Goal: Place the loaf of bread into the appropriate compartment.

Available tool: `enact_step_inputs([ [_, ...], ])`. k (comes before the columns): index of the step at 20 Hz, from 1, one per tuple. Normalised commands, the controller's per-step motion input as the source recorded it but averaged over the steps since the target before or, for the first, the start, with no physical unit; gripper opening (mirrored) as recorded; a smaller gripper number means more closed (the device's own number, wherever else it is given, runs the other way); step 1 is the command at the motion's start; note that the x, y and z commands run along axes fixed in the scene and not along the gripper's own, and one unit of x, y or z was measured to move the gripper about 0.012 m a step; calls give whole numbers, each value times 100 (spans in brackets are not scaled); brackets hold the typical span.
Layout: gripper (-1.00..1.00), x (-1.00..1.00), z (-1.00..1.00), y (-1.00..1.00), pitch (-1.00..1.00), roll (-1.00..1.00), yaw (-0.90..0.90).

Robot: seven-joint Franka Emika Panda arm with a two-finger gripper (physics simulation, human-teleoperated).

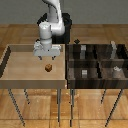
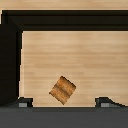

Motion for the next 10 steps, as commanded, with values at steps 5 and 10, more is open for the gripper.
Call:
enact_step_inputs([
  [5, 100, 0, -100, 0, 0, 0, 0],
  [10, -100, 0, -60, 0, 0, 0, 0],
])
